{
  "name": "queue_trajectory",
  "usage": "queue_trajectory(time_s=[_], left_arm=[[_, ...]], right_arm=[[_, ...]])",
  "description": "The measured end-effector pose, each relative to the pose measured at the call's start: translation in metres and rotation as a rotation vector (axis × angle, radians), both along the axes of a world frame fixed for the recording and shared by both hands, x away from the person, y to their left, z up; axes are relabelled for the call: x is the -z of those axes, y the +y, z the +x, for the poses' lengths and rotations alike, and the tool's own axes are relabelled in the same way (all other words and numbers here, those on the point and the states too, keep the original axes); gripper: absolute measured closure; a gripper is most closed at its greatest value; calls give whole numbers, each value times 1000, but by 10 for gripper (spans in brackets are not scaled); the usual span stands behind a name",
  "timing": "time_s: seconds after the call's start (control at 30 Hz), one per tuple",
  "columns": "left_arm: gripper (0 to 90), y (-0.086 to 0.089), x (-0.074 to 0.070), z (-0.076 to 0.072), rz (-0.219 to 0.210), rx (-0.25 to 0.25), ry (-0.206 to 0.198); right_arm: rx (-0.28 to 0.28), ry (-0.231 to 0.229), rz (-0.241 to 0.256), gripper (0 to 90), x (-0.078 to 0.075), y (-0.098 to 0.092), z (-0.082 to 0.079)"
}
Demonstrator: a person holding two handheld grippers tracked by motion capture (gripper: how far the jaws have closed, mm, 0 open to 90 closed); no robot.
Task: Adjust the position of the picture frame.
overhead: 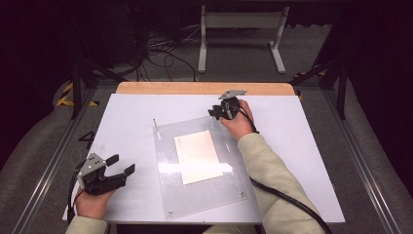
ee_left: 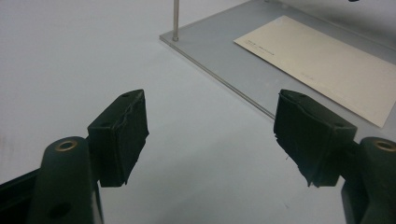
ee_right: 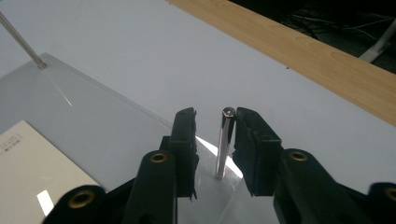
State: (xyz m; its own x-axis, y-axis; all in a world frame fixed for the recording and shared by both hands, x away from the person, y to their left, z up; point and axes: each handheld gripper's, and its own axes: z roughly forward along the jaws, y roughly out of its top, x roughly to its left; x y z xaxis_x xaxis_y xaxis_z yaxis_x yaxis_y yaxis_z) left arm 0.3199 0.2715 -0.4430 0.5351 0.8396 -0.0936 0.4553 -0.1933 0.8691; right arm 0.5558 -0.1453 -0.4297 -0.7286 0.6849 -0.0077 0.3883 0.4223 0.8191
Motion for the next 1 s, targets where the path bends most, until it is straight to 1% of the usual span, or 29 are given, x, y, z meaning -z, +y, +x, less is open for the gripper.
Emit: queue_trajectory(time_s=[0.07, 0.13, 0.17, 0.27, 0.4, 0.5, 0.67, 0.77, 0.83, 0.93, 1.0], left_arm=[[266, 0, 0, 0, 1, 1, 2], [266, 0, 1, 0, -2, 0, 2], [266, 0, 1, 1, -2, 1, 1], [265, -1, 1, 2, 1, 5, 4], [266, -4, 1, 4, -2, 13, 0], [266, -7, 0, 6, -1, 20, 1], [266, -16, 0, 11, 2, 47, 1], [266, -21, 0, 14, 12, 63, 0], [266, -24, 1, 16, 8, 71, 5], [266, -27, 1, 19, 15, 84, 6], [266, -30, 1, 20, 11, 89, 12]], right_arm=[[-6, 1, -19, 744, 3, 3, 1], [12, -20, -45, 842, 3, 4, 1], [15, -20, -47, 844, 2, 4, 1], [9, -30, -80, 847, -1, 5, -1], [21, -27, -96, 848, -7, 2, -4], [37, -24, -82, 849, -12, -10, -10], [48, -28, -69, 849, -18, -32, -23], [56, -30, -70, 849, -19, -42, -30], [61, -25, -70, 849, -19, -48, -34], [65, -22, -69, 849, -18, -55, -38], [69, -20, -68, 850, -17, -57, -39]])
